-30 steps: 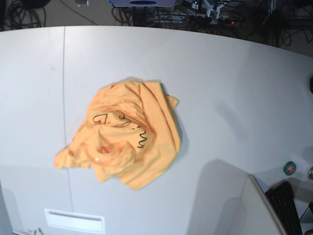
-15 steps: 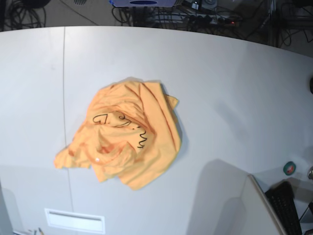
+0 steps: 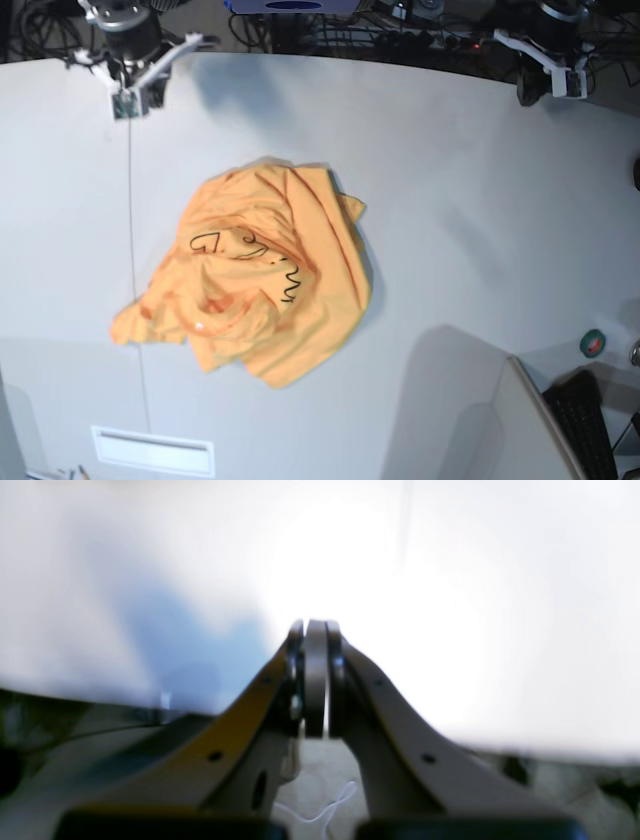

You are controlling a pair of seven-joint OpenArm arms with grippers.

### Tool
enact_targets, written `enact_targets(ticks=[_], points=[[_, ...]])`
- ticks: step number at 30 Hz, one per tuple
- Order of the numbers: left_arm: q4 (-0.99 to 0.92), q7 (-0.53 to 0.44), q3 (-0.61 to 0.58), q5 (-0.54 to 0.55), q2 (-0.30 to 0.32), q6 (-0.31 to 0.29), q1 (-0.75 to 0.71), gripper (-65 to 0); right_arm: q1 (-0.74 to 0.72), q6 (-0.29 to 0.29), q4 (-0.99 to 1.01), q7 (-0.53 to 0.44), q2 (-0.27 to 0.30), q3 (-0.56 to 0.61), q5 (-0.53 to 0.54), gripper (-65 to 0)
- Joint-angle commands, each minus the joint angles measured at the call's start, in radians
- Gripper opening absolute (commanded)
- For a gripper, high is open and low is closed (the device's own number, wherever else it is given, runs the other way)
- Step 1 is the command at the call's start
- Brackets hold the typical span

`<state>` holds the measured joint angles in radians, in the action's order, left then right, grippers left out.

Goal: Layout the t-shirt on the table in an organized manner, then fold the t-shirt properly
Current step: 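Lower both grippers onto the crumpled orange t-shirt and pinch its edges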

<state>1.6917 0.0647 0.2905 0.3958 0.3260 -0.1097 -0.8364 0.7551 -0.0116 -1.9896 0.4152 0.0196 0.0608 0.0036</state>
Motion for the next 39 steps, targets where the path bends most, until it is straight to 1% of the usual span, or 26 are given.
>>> enact_targets(ticks=[1,3,4,6,8,10,11,12,13,14,15,16,17,18,21,22,25,26,31,37,38,39], points=[[0.026,0.030,0.017,0.013,0.006,-0.003,0.013,-65.0,-0.045,0.005,-0.015,0.003,-0.005,0.029,0.006,-65.0],[0.048,0.145,0.065,0.038,0.003,-0.003,0.081,-65.0,-0.157,0.005,-0.014,0.073,-0.019,0.084,0.028,-65.0],[0.054,0.208,0.092,0.053,0.002,-0.003,0.116,-65.0,-0.223,0.005,-0.014,0.113,-0.034,0.103,0.062,-65.0],[0.052,0.298,0.141,0.091,-0.005,-0.003,0.185,-65.0,-0.345,0.005,0.005,0.189,-0.060,0.103,0.151,-64.5],[0.051,0.360,0.198,0.124,-0.024,-0.003,0.253,-65.0,-0.486,0.005,0.065,0.248,-0.076,0.101,0.253,-50.0],[0.051,0.401,0.235,0.121,-0.041,-0.003,0.317,-65.0,-0.618,0.005,0.163,0.281,-0.082,0.101,0.349,-38.3],[0.051,0.418,0.247,0.121,-0.041,-0.003,0.340,-65.0,-0.670,0.005,0.217,0.278,-0.083,0.101,0.390,-34.4],[0.051,0.439,0.252,0.121,-0.041,-0.003,0.362,-59.1,-0.725,0.005,0.284,0.276,-0.083,0.101,0.431,-30.9],[0.051,0.461,0.252,0.121,-0.038,-0.003,0.378,-51.3,-0.782,0.003,0.361,0.274,-0.083,0.101,0.471,-29.3],[0.051,0.479,0.250,0.122,-0.034,-0.003,0.391,-43.3,-0.837,0.002,0.441,0.274,-0.083,0.101,0.500,-29.3],[0.051,0.490,0.249,0.122,-0.032,-0.003,0.401,-36.9,-0.886,0.002,0.519,0.267,-0.082,0.101,0.522,-29.7],[0.052,0.490,0.249,0.122,-0.032,-0.005,0.408,-31.8,-0.926,0.000,0.593,0.242,-0.080,0.101,0.531,-30.3],[0.052,0.490,0.247,0.122,-0.032,-0.005,0.409,-29.0,-0.954,0.000,0.648,0.212,-0.080,0.101,0.533,-30.8],[0.052,0.490,0.247,0.122,-0.032,-0.005,0.409,-28.0,-0.977,0.000,0.694,0.179,-0.080,0.101,0.533,-31.4],[0.052,0.490,0.246,0.122,-0.032,-0.005,0.411,-28.1,-1.031,-0.001,0.829,0.098,-0.080,0.101,0.533,-32.1],[0.051,0.490,0.246,0.122,-0.034,-0.005,0.411,-28.1,-1.043,-0.014,0.867,0.081,-0.080,0.101,0.533,-32.1],[0.051,0.490,0.246,0.122,-0.034,-0.005,0.411,-28.1,-1.058,-0.130,0.922,0.047,-0.077,0.103,0.533,-31.7],[0.051,0.490,0.246,0.122,-0.034,-0.005,0.411,-28.1,-1.058,-0.150,0.924,0.035,-0.076,0.104,0.533,-31.5],[0.031,0.490,0.241,0.122,-0.038,-0.005,0.424,-28.1,-1.069,-0.152,0.938,-0.006,-0.077,0.104,0.533,-32.0],[-0.071,0.490,0.125,0.121,-0.032,-0.005,0.483,-28.3,-1.110,-0.150,1.015,-0.012,-0.083,0.103,0.537,-32.3],[-0.089,0.490,0.098,0.121,-0.032,-0.005,0.506,-28.3,-1.116,-0.150,1.018,-0.016,-0.085,0.103,0.537,-32.7],[-0.104,0.490,0.079,0.121,-0.032,-0.005,0.521,-28.3,-1.118,-0.150,1.018,-0.029,-0.088,0.103,0.537,-35.6]])
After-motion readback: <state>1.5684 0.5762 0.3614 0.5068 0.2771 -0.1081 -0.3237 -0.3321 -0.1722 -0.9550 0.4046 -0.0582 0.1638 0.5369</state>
